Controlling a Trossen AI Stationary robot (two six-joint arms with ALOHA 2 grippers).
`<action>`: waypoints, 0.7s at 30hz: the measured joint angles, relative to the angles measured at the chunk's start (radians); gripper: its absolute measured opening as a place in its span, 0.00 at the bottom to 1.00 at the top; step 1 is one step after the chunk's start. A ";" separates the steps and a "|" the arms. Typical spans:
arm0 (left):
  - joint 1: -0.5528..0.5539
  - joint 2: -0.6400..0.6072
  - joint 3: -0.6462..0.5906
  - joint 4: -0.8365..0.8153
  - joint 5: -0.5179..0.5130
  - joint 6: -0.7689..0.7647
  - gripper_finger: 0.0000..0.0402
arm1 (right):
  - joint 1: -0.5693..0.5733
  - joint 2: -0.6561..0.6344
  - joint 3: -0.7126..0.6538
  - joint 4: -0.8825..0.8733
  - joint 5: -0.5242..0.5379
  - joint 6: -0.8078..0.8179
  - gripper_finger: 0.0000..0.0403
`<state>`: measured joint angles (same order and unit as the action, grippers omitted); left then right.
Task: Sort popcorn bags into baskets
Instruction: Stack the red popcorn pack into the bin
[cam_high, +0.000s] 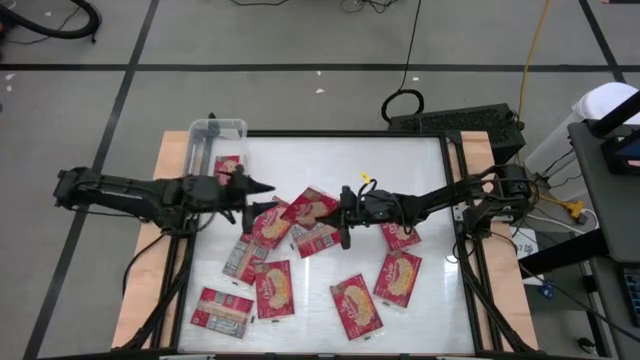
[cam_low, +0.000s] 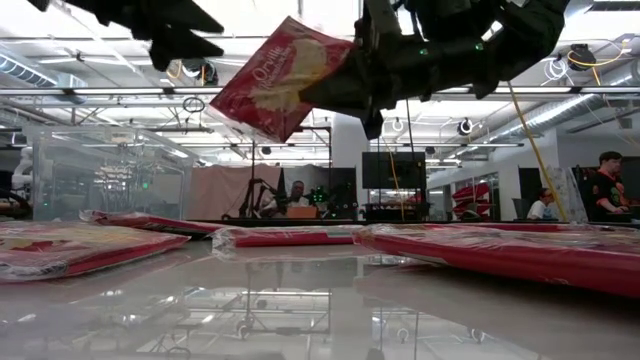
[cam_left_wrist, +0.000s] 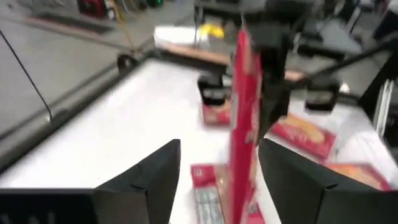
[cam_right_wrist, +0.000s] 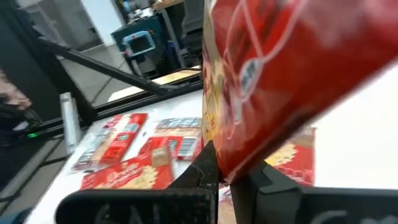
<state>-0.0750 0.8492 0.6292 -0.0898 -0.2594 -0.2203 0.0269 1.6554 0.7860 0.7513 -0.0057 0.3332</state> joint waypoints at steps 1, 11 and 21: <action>0.003 0.019 -0.001 -0.005 0.003 -0.006 0.53 | 0.000 0.000 0.000 -0.001 -0.006 0.004 0.01; 0.011 0.215 -0.001 0.156 0.047 -0.017 0.47 | 0.001 0.000 0.000 -0.035 -0.023 0.022 0.02; 0.079 0.277 -0.001 0.216 0.197 0.018 0.27 | 0.001 0.000 0.000 -0.054 -0.022 0.021 0.02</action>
<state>0.0039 1.1267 0.6281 0.1261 -0.0628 -0.2026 0.0277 1.6554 0.7864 0.6975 -0.0274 0.3538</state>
